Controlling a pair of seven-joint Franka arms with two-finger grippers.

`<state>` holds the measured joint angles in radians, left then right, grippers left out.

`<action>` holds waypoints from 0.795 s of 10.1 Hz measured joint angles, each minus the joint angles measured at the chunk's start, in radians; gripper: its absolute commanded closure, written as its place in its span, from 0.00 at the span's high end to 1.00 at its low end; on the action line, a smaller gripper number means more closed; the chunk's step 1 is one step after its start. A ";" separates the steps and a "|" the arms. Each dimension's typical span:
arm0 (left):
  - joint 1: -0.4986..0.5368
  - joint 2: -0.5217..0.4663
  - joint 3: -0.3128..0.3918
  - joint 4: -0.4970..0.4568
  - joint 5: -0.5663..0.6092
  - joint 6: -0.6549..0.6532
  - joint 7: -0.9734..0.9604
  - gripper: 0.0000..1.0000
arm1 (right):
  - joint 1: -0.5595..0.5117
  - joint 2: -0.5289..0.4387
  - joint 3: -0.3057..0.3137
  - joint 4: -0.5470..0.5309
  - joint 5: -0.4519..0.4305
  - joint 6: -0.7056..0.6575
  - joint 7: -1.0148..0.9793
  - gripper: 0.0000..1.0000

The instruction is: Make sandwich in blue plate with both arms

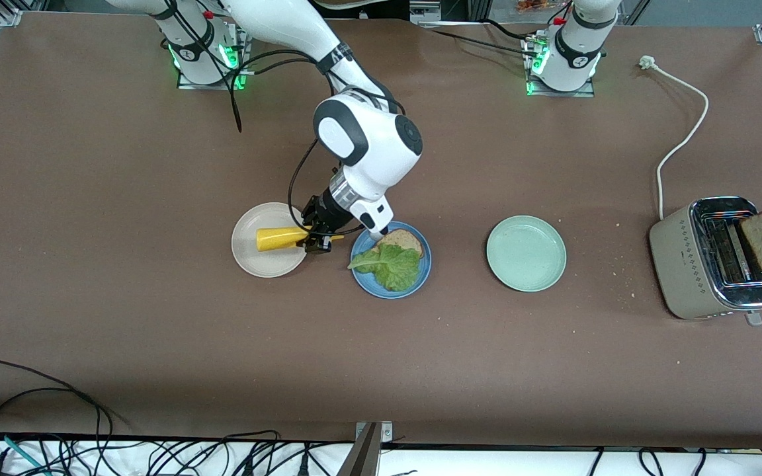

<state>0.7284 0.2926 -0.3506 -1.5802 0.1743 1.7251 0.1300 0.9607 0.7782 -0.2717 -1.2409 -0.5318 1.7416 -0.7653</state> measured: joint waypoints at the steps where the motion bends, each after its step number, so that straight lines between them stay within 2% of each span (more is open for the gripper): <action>1: 0.000 -0.030 -0.001 0.001 0.000 -0.041 0.000 0.00 | -0.017 0.000 -0.005 0.003 0.023 -0.001 -0.001 0.00; 2: 0.000 -0.061 -0.003 0.002 0.000 -0.085 0.000 0.00 | -0.045 -0.001 -0.009 0.005 0.078 -0.002 -0.014 0.00; 3: 0.000 -0.093 -0.003 0.002 -0.013 -0.129 0.000 0.00 | -0.087 -0.002 -0.012 0.011 0.177 -0.002 -0.034 0.00; 6: 0.004 -0.169 0.007 0.003 -0.140 -0.231 0.000 0.00 | -0.227 -0.019 -0.021 0.028 0.419 0.000 -0.111 0.00; 8: 0.005 -0.174 0.010 0.002 -0.235 -0.276 -0.012 0.00 | -0.337 -0.040 -0.024 0.034 0.620 0.010 -0.221 0.00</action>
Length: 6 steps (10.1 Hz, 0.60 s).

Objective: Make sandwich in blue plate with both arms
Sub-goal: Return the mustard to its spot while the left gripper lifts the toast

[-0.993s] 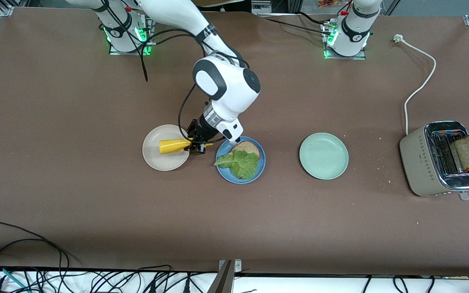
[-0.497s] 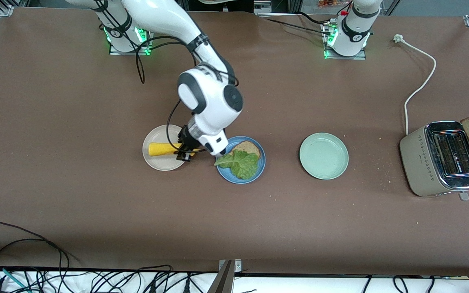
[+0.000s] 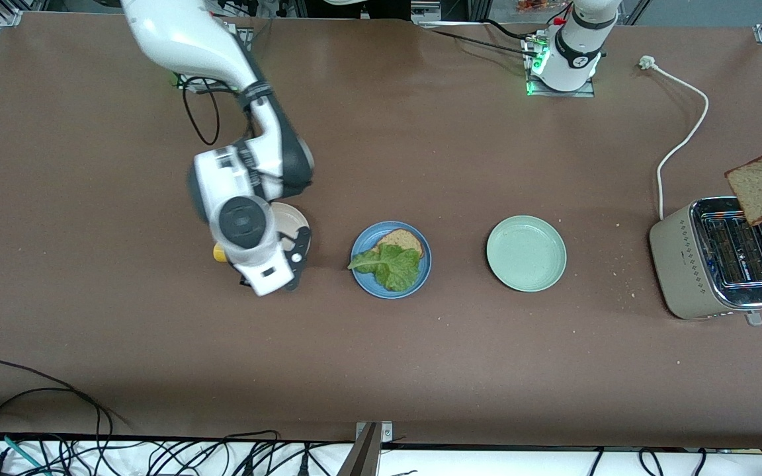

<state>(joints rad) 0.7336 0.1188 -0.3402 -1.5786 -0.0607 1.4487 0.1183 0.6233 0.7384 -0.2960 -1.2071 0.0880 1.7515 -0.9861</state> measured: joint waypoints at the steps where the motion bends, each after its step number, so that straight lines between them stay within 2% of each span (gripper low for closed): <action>1: 0.001 0.000 0.001 -0.005 -0.060 -0.011 -0.027 0.00 | -0.059 -0.010 -0.001 0.001 0.114 0.002 -0.058 0.00; 3: 0.000 0.001 -0.002 -0.022 -0.194 -0.020 -0.123 0.00 | -0.181 -0.021 -0.002 0.001 0.340 -0.005 -0.216 0.00; 4: -0.005 0.002 -0.008 -0.031 -0.254 -0.021 -0.179 0.00 | -0.233 -0.022 -0.001 0.001 0.412 -0.023 -0.320 0.00; 6: -0.012 0.005 -0.046 -0.059 -0.355 -0.021 -0.271 0.00 | -0.300 -0.022 0.001 0.000 0.496 -0.094 -0.483 0.00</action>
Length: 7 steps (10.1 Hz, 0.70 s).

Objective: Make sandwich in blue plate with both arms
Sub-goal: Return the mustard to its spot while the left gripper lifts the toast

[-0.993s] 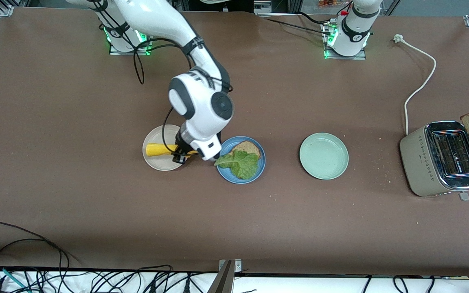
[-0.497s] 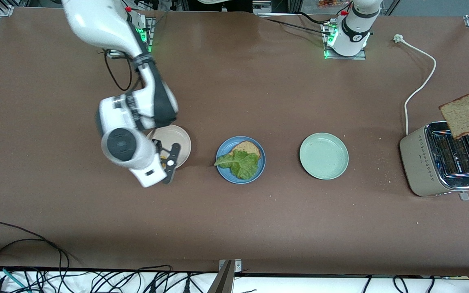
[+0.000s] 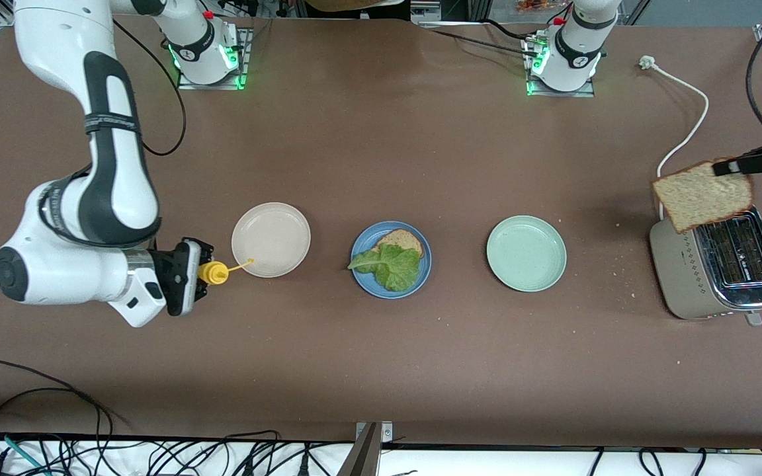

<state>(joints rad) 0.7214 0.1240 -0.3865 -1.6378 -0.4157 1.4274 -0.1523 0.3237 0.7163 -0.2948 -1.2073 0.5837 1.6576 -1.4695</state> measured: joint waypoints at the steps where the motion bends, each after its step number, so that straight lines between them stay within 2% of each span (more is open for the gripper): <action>1: -0.002 0.003 -0.024 -0.017 -0.050 0.002 -0.038 0.00 | -0.019 0.000 0.001 -0.005 0.039 -0.027 -0.078 0.00; 4: -0.006 0.015 -0.124 -0.068 -0.172 0.085 -0.142 0.00 | -0.080 -0.002 0.002 -0.057 0.126 -0.126 -0.296 0.00; 7: -0.015 0.020 -0.285 -0.167 -0.293 0.289 -0.194 0.00 | -0.154 -0.004 0.002 -0.196 0.235 -0.167 -0.587 0.00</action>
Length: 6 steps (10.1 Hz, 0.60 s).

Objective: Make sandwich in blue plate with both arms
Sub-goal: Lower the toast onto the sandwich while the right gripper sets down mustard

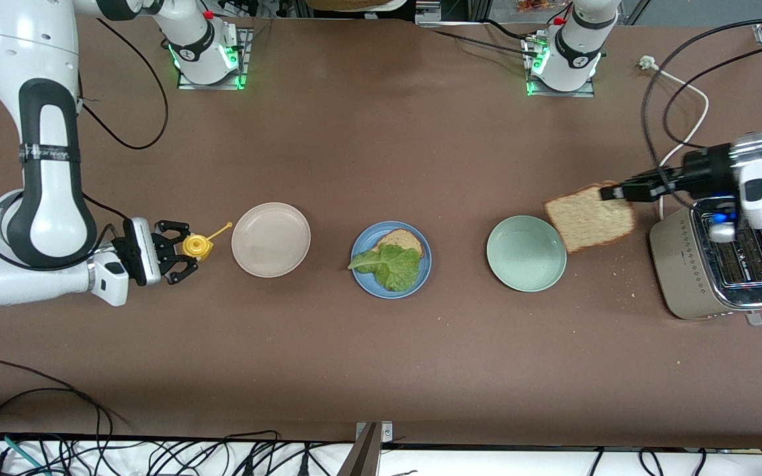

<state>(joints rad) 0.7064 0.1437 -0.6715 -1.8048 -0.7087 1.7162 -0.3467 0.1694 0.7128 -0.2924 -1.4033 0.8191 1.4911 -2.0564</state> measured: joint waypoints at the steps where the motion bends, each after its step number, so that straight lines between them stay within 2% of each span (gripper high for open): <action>1: -0.004 0.001 -0.051 -0.038 -0.045 0.061 -0.001 0.00 | -0.028 0.001 0.000 -0.053 0.039 -0.014 -0.087 0.00; 3: -0.021 0.006 -0.144 -0.105 -0.061 0.184 -0.011 0.00 | -0.075 0.002 0.001 -0.129 0.092 -0.057 -0.213 0.00; 4: -0.058 0.010 -0.168 -0.146 -0.070 0.281 -0.027 0.00 | -0.088 0.003 0.002 -0.159 0.106 -0.065 -0.250 0.00; 6: -0.198 0.041 -0.180 -0.230 -0.088 0.517 -0.065 0.00 | -0.096 0.006 0.004 -0.192 0.112 -0.067 -0.300 0.00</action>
<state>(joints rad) 0.5087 0.1850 -0.8513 -2.0347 -0.7968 2.2332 -0.4120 0.0735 0.7189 -0.2879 -1.5949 0.9311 1.4244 -2.3560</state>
